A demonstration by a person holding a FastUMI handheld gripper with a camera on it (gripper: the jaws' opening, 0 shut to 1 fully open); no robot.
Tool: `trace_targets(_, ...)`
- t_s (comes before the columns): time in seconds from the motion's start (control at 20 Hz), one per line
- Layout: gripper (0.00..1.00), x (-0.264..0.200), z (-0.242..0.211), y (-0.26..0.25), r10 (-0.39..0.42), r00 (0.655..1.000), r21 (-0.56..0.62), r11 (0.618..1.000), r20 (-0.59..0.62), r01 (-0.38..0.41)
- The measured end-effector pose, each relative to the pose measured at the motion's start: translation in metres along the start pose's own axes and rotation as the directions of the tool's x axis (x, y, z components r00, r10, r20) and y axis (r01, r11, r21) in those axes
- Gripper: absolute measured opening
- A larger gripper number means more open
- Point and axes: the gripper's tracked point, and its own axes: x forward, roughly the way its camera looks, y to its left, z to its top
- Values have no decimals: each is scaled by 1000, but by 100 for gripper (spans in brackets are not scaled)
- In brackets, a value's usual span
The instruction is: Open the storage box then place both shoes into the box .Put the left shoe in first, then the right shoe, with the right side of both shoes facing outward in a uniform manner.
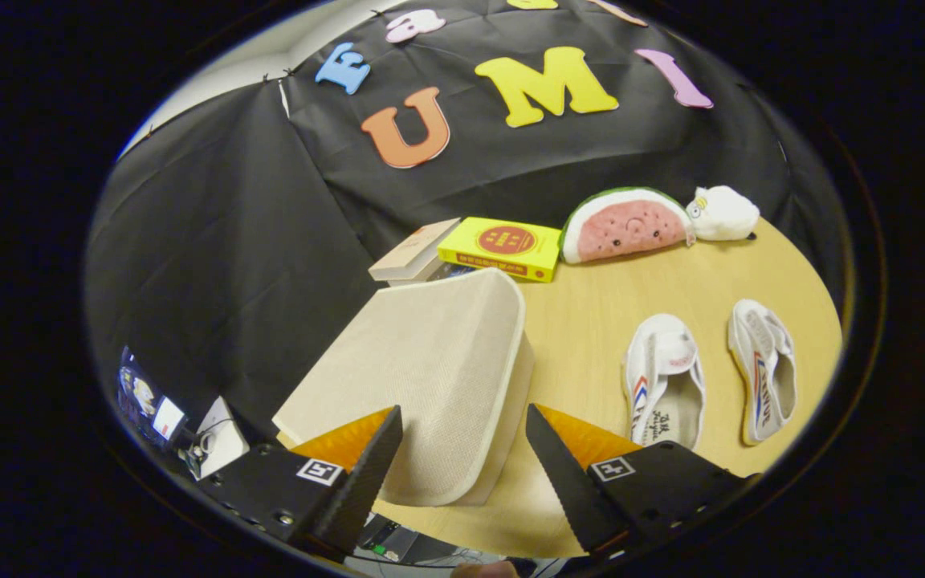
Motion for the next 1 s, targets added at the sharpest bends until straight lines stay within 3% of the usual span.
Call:
trace_targets(0.25,96,11,2,2,47,999,116,992,-22,-44)
trace_targets(0.45,97,18,-3,6,106,993,251,964,-51,-90)
trace_targets(0.7,98,21,1,13,144,989,301,945,-44,-125)
trace_targets(0.85,91,25,-3,15,170,983,375,917,-62,-135)
trace_targets(1.0,84,20,-2,14,165,984,382,916,-73,-125)
